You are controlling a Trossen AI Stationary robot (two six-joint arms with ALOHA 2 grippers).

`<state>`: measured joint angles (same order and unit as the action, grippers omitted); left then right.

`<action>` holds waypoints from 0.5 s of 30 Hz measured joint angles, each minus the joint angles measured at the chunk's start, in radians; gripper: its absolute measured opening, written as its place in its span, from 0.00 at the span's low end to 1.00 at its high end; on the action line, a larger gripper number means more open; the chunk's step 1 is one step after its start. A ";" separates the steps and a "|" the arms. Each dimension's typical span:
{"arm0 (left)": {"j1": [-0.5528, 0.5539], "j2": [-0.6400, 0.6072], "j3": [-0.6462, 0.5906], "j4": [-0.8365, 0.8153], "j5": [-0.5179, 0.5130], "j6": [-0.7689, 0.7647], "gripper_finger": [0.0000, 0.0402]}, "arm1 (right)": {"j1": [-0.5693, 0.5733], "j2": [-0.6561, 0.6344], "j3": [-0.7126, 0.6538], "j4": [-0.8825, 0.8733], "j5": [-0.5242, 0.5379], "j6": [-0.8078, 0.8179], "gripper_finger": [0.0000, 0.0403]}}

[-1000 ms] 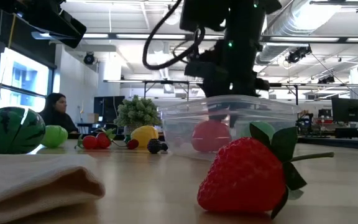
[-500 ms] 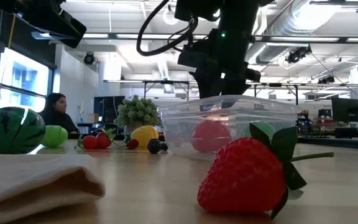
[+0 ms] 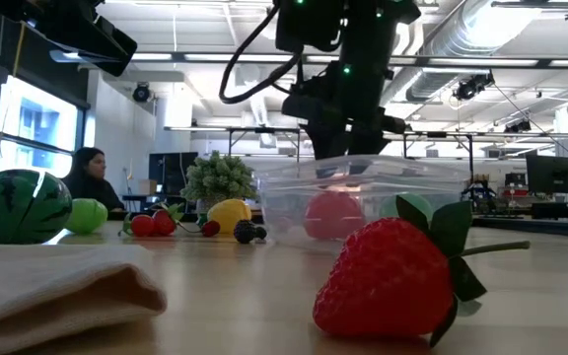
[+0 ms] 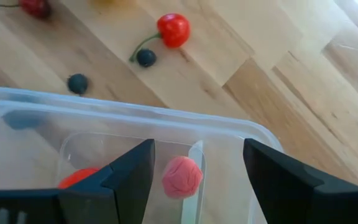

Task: Pick and placing Produce into tupperware
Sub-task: Adjust the transparent bin

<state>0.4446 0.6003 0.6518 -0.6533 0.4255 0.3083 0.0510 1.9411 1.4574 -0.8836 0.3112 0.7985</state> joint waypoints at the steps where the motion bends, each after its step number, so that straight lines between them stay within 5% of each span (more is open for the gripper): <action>1: 0.000 0.000 0.000 0.000 0.000 0.000 0.04 | -0.004 0.000 0.000 -0.003 0.001 -0.008 0.59; 15: 0.000 0.000 0.000 0.000 0.000 0.000 0.04 | -0.080 0.000 0.000 -0.089 0.020 -0.040 0.59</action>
<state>0.4450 0.6002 0.6518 -0.6533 0.4254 0.3081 -0.0292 1.9411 1.4570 -0.9730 0.3311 0.7588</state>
